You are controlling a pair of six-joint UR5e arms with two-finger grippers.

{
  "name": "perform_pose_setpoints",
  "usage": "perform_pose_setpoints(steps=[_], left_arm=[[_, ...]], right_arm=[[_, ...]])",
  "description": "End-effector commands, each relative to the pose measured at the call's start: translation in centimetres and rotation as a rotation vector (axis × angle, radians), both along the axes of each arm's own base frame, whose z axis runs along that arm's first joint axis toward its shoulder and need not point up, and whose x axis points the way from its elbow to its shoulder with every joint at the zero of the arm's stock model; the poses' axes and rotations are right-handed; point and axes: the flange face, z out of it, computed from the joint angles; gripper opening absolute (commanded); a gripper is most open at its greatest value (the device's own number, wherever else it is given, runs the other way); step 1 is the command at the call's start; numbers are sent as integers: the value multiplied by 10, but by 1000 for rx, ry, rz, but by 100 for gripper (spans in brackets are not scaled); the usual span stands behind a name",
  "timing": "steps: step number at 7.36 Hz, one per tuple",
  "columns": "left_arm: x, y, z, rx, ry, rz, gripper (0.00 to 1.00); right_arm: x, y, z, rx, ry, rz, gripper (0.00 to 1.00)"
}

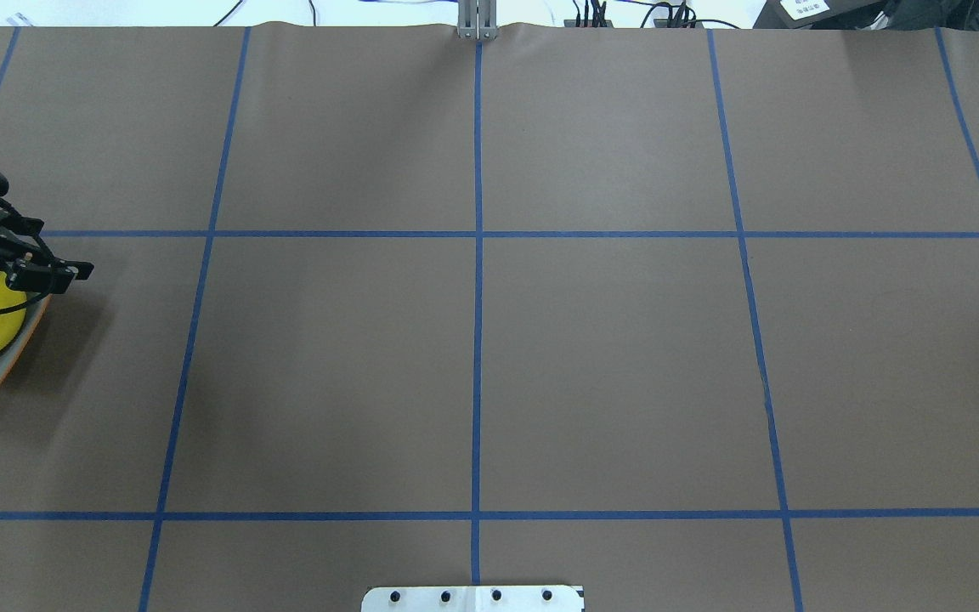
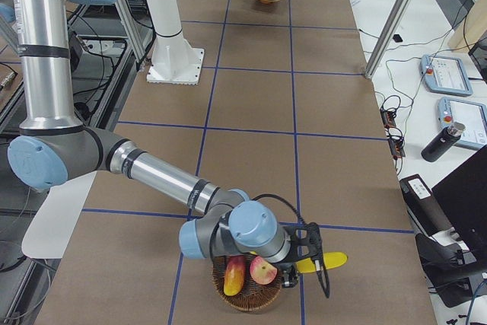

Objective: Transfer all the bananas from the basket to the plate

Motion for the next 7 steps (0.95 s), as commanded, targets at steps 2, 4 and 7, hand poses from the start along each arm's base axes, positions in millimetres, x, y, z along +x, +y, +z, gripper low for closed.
perform_pose_setpoints(steps=[2, 4, 7], left_arm=[[20, -27, -53, -75, 135, -80, 100], [51, -50, -130, -144, 310, -125, 100], [139, -30, -269, -272, 570, -33, 100]], right_arm=[[-100, -78, -111, -35, -135, 43, 0], [-151, -86, -185, -51, -236, 80, 0], [-224, -87, -288, -64, -447, 125, 0]])
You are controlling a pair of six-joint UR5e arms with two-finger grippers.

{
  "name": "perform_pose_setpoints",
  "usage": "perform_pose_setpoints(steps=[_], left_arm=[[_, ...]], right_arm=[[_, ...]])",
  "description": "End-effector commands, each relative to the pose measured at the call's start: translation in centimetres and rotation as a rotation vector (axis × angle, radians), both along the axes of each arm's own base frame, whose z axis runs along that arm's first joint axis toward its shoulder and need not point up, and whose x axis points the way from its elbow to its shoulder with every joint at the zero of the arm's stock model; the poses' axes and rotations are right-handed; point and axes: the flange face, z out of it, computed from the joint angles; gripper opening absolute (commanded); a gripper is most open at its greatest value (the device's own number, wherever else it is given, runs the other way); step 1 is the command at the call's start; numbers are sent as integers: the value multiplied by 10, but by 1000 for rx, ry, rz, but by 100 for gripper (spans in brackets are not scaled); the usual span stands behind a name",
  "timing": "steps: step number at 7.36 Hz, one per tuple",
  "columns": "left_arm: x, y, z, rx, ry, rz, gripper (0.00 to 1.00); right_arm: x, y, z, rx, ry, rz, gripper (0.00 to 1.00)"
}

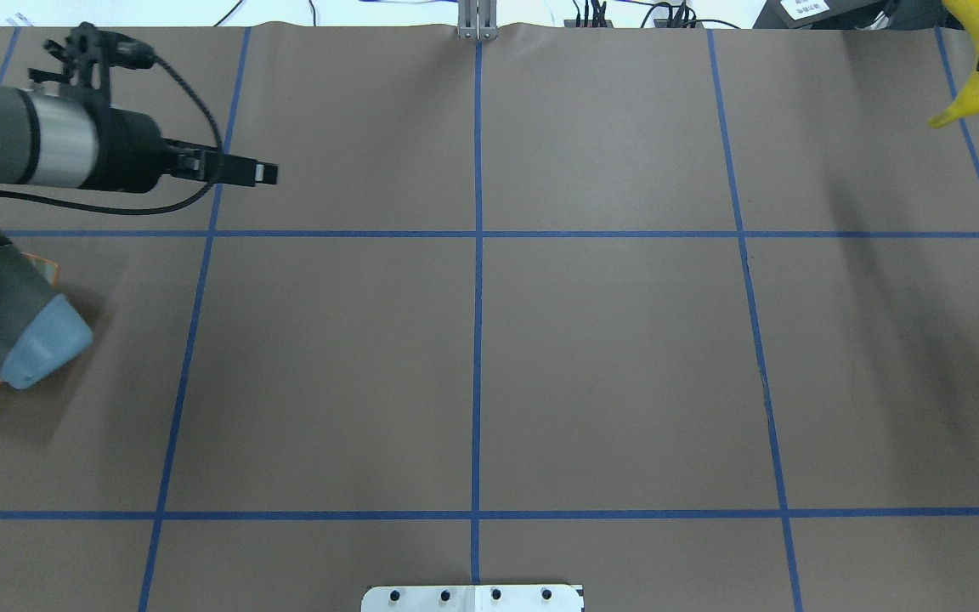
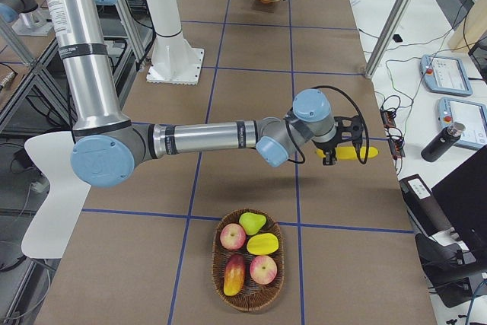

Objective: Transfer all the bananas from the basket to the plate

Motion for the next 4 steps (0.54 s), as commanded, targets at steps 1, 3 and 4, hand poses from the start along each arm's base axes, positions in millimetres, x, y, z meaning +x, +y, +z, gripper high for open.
perform_pose_setpoints(steps=[1, 3, 4], left_arm=[[55, 25, -105, -12, 174, 85, 100], [60, 22, -152, 9, 235, 77, 100], [58, 19, -168, -81, 298, 45, 100]], right_arm=[[-45, 4, -60, 6, -171, 26, 0], [-89, 11, -102, 59, -276, -21, 0], [-107, 28, -130, 106, -301, -60, 0]])
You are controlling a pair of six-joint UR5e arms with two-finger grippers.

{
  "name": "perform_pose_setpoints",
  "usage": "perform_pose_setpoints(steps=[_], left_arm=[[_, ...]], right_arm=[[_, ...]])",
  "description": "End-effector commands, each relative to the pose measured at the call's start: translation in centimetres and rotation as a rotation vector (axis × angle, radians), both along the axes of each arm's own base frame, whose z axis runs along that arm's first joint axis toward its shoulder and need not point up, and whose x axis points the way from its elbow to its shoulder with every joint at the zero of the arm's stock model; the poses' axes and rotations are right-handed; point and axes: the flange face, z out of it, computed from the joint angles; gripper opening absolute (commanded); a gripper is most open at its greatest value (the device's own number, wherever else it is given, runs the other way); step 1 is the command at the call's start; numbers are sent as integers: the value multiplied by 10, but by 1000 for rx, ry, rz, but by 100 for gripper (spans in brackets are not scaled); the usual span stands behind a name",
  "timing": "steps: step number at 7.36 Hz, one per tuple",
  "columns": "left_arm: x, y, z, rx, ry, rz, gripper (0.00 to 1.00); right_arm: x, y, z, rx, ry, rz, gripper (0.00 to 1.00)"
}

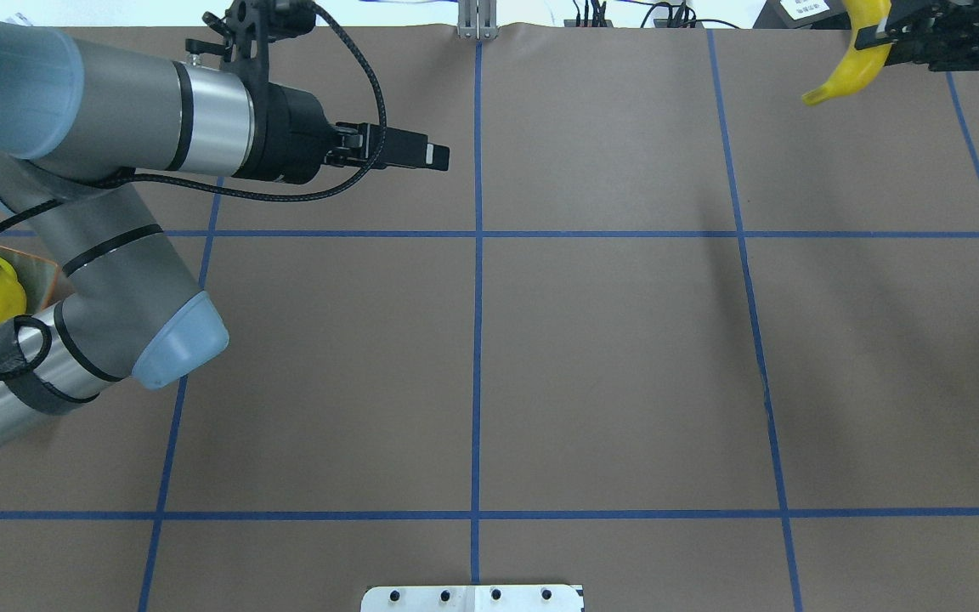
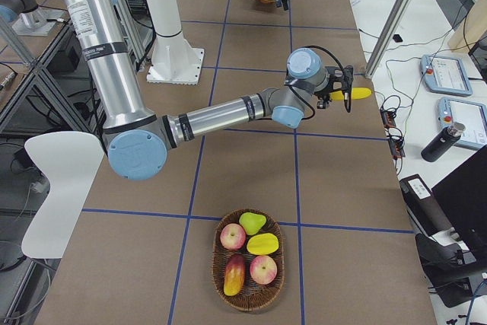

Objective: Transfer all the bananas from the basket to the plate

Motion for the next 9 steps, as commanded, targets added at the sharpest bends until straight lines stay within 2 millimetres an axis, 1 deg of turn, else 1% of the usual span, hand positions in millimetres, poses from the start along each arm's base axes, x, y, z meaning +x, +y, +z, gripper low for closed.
perform_pose_setpoints(steps=[1, 2, 3, 4, 5, 6, 7, 8, 9], left_arm=[[-2, -5, -32, -156, 112, -51, 100], [3, -4, -35, -243, 155, -69, 100], [17, -5, -41, -306, 186, -86, 100], [30, -3, -56, -375, 239, -104, 100], [33, -1, -68, -452, 298, -108, 100], [36, 1, -71, -517, 344, -126, 100], [47, 3, -71, -527, 359, -162, 100], [57, 2, -78, -533, 360, -162, 100], [61, 3, -79, -549, 364, -154, 100]], right_arm=[[-26, 30, -54, 94, -62, -50, 0], [-34, 43, -69, 127, -75, -68, 0], [-53, 54, -81, 155, -83, -83, 0], [-86, 70, -96, 196, -88, -85, 0], [-126, 89, -105, 225, -92, -85, 0], [-156, 106, -114, 243, -97, -71, 0], [-178, 118, -118, 298, -75, -61, 0], [-193, 130, -125, 342, -65, -35, 0], [-212, 140, -126, 356, -58, -24, 0]])
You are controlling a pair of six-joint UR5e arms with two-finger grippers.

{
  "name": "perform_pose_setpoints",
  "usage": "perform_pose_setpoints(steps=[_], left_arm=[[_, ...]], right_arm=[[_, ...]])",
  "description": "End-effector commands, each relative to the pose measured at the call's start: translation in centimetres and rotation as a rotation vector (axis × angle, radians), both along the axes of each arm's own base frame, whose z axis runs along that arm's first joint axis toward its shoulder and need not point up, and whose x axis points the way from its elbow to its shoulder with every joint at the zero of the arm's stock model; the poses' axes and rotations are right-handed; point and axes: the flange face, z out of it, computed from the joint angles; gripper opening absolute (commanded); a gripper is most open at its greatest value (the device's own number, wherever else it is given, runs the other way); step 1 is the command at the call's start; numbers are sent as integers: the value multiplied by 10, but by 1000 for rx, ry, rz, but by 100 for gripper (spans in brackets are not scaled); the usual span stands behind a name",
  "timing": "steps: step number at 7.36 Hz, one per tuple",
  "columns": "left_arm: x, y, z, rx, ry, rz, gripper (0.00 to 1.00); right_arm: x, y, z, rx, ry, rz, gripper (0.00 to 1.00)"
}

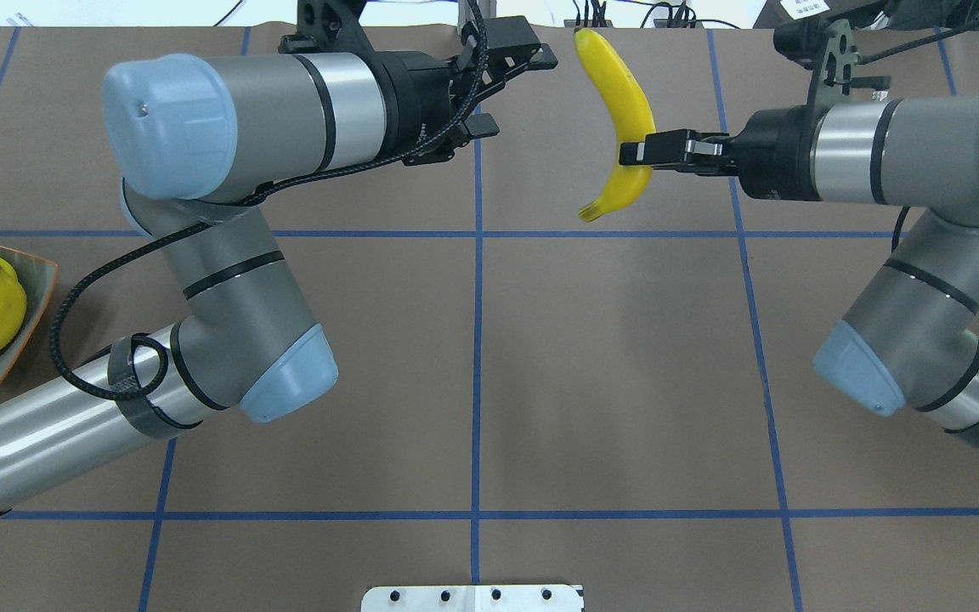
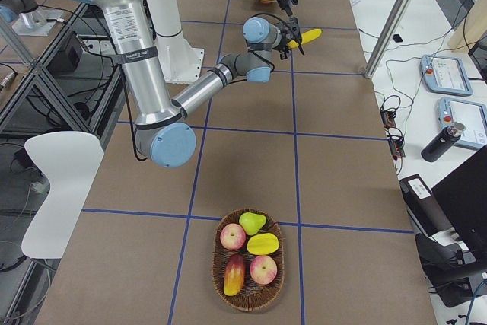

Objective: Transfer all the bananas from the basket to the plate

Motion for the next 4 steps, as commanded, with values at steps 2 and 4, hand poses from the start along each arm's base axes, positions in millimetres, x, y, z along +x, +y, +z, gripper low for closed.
perform_pose_setpoints(steps=[2, 4], left_arm=[[18, -3, 6, -40, -7, 8, 100], [31, -12, 23, -67, -41, 7, 100]], right_arm=[[-34, 27, -10, 118, 35, 57, 0], [-47, 40, -17, 186, 60, 109, 0]])
